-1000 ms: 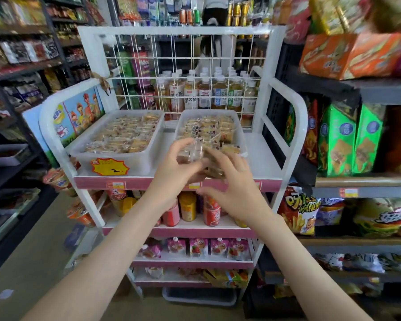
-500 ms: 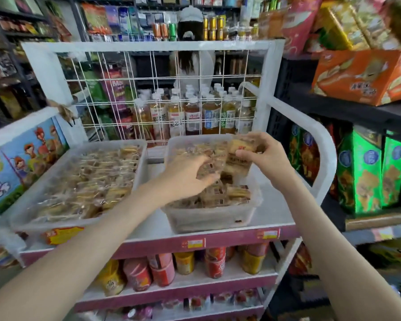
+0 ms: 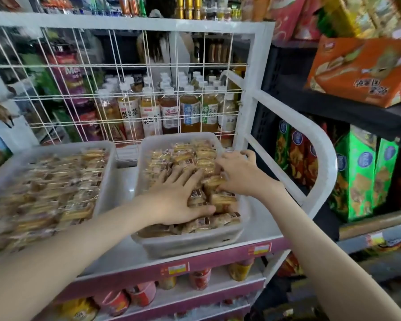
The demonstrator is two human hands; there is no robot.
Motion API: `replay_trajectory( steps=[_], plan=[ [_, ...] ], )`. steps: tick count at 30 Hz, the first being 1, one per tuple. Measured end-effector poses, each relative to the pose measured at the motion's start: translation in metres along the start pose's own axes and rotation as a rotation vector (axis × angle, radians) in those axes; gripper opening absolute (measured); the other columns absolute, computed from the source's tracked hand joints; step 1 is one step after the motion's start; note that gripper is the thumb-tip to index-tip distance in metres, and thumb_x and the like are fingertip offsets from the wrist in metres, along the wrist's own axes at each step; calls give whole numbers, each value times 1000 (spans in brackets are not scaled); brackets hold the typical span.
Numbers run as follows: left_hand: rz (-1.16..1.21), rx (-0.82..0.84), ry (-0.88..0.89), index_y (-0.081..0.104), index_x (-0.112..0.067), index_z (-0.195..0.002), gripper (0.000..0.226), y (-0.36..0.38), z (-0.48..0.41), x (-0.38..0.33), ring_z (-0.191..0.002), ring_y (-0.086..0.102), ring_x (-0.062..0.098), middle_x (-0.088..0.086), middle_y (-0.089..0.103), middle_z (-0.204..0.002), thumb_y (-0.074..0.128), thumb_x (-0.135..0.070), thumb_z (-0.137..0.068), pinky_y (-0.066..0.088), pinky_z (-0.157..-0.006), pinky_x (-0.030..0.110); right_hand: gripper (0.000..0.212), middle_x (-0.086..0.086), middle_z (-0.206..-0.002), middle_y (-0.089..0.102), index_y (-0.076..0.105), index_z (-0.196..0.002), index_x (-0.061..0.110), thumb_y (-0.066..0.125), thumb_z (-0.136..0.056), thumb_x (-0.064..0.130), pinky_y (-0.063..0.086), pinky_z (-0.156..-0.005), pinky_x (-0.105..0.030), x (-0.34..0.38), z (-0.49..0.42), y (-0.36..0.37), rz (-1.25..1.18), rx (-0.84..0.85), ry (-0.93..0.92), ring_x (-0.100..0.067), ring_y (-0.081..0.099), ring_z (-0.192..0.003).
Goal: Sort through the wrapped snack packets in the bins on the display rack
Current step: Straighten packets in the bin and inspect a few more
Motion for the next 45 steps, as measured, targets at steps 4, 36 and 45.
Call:
replay_trajectory(
  steps=[4,36,45],
  plan=[
    [-9,-22,13,-27,-42,-145,90,1,-1,-1,-147,-18,23,-3,-20,-160,20,-83,-80,-7,-120,48,25,9,-99,40,44,-91,28,64,-83,42,11,-110,-44,2,-6,-3,44,0,7,-15,41,-117],
    [134,-179,-134,15,-38,-152,81,-15,29,-21,-149,0,20,-6,-2,-163,41,-75,-84,5,-120,47,35,-10,-100,61,49,-117,8,55,-83,4,39,-70,-34,11,74,-25,-93,-390,-281,-32,56,-93],
    [995,-717,-92,56,-24,-128,41,6,88,-62,-106,61,1,-15,65,-116,64,-35,-90,52,-93,30,32,12,-97,65,55,-107,23,72,-83,10,53,-81,-21,39,129,-21,-1210,-478,-41,-1,62,-92]
  ],
)
Point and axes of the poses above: each hand's wrist, its own z-axis away from the middle knuckle, its own y-axis out of the palm, x = y × z, the point moved 1 cm from there along -z, towards the middle knuckle
